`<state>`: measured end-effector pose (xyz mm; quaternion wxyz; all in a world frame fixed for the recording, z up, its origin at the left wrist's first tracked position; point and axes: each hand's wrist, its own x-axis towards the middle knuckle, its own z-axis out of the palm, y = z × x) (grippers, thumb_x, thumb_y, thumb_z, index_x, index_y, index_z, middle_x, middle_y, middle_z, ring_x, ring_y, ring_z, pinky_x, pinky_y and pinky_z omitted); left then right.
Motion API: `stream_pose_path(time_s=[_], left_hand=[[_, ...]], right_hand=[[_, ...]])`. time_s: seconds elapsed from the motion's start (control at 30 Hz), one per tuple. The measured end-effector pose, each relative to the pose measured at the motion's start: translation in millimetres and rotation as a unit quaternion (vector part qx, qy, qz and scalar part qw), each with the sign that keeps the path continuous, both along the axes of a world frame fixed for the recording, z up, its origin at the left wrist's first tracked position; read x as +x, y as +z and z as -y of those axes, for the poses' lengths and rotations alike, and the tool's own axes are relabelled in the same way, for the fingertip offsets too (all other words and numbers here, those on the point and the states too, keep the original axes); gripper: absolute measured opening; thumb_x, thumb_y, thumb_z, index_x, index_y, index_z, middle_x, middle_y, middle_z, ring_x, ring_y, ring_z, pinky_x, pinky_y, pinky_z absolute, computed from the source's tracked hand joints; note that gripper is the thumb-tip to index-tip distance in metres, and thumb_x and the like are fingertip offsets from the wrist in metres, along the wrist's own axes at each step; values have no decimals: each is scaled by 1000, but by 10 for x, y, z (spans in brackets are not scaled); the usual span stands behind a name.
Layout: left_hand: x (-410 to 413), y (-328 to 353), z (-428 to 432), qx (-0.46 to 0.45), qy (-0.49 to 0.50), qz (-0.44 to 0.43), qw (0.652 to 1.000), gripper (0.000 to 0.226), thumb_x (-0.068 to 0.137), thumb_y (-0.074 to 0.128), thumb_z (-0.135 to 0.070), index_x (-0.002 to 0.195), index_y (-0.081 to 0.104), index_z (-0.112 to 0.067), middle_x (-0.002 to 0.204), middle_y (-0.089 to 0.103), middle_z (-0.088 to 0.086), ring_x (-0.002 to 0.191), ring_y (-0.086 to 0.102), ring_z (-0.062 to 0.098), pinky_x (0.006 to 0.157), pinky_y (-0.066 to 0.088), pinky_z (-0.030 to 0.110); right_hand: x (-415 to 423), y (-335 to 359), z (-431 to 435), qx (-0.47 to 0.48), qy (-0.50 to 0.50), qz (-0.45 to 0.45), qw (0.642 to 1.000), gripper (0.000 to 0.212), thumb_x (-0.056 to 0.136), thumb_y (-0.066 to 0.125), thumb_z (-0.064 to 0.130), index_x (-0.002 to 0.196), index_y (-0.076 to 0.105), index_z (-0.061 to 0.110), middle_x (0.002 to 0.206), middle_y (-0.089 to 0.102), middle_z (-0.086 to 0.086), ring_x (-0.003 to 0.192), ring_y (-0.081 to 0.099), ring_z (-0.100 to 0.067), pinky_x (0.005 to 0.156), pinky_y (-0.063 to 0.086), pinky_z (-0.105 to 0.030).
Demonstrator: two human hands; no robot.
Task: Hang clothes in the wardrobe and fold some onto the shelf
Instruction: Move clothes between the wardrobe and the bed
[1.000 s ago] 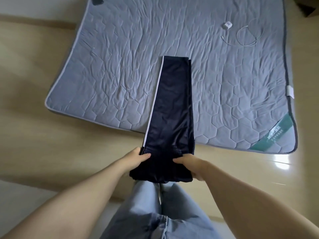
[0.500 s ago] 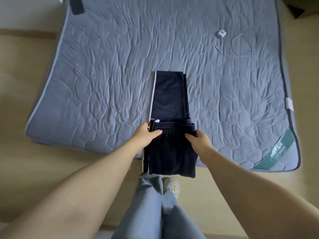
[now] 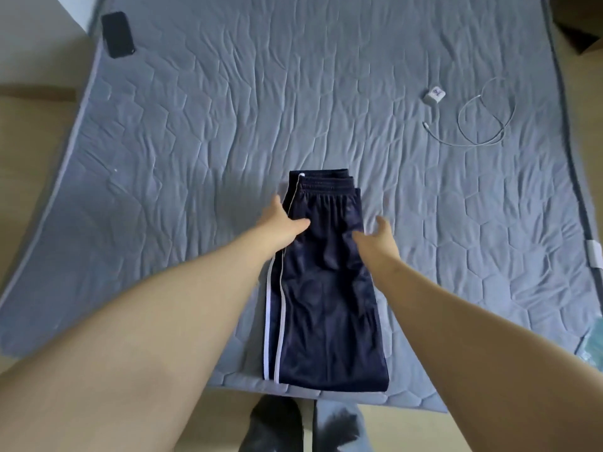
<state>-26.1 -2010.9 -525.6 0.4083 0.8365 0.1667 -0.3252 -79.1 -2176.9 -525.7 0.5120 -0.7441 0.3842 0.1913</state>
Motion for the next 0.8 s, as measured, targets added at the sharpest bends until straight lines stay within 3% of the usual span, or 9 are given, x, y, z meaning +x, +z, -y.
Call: stream_pose_path(time_s=[0.07, 0.17, 0.27, 0.33, 0.43, 0.53, 0.63, 0.73, 0.8], left_hand=[[-230, -312, -3, 17, 7, -34, 999, 68, 88, 59, -31, 144, 24, -16, 139, 41, 6, 103, 46, 15, 83, 37, 26], [-611, -834, -26, 28, 32, -91, 995, 56, 90, 56, -28, 139, 33, -16, 134, 45, 6, 97, 50, 19, 81, 41, 27], [-885, -1236, -44, 60, 46, -102, 992, 49, 88, 58, -24, 133, 42, -14, 131, 48, 8, 102, 54, 25, 83, 44, 28], [-1020, -1442, -49, 128, 35, -76, 988, 55, 85, 62, -25, 134, 42, -14, 131, 49, 8, 104, 53, 25, 82, 41, 28], [-1106, -1672, -102, 207, 76, -23, 975, 73, 78, 69, -30, 140, 33, -13, 138, 42, 10, 123, 45, 29, 98, 36, 37], [-1028, -1920, -122, 137, 164, -50, 976, 87, 74, 75, -34, 143, 26, -11, 143, 38, 11, 129, 40, 30, 107, 33, 41], [-859, -2111, -141, 100, 241, -42, 964, 71, 68, 79, -37, 124, 45, -10, 127, 54, 10, 116, 52, 31, 99, 42, 43], [-664, -2166, -137, -38, 309, -32, 950, 42, 70, 79, -31, 102, 58, -14, 105, 66, 5, 93, 64, 22, 83, 51, 33], [-564, -2170, -119, -108, 288, -72, 949, 26, 74, 77, -27, 94, 64, -18, 94, 70, 2, 80, 68, 15, 69, 52, 25]], right_hand=[[-215, -275, 14, 3, 15, -60, 998, 57, 89, 51, 22, 142, 30, 23, 103, 53, 0, 87, 57, -25, 73, 42, -28], [-575, -708, 46, 5, 38, -131, 991, 48, 90, 52, 21, 136, 39, 15, 111, 52, 1, 91, 55, -21, 77, 39, -26], [-816, -1048, 118, 4, 54, -176, 983, 43, 89, 54, 20, 131, 45, 12, 114, 57, -7, 91, 55, -22, 76, 39, -26], [-906, -1249, 192, -10, 60, -188, 980, 42, 87, 54, 19, 128, 47, 11, 111, 57, -8, 93, 56, -25, 78, 42, -28], [-936, -1479, 309, -76, 61, -187, 977, 53, 84, 56, 23, 134, 40, 17, 132, 45, -9, 117, 48, -32, 99, 40, -40], [-847, -1711, 393, -122, 69, -177, 974, 69, 82, 61, 33, 142, 28, 23, 144, 36, -7, 130, 35, -33, 108, 29, -43], [-671, -1916, 416, -100, 21, -134, 986, 62, 76, 67, 41, 131, 39, 26, 133, 43, -9, 122, 43, -33, 105, 34, -45], [-483, -2019, 415, -12, -59, -86, 995, 52, 76, 70, 36, 118, 45, 19, 116, 54, -5, 100, 56, -21, 87, 46, -35], [-375, -2039, 395, 61, -92, -73, 991, 38, 78, 71, 28, 107, 50, 16, 101, 61, -3, 82, 60, -15, 72, 49, -29]])
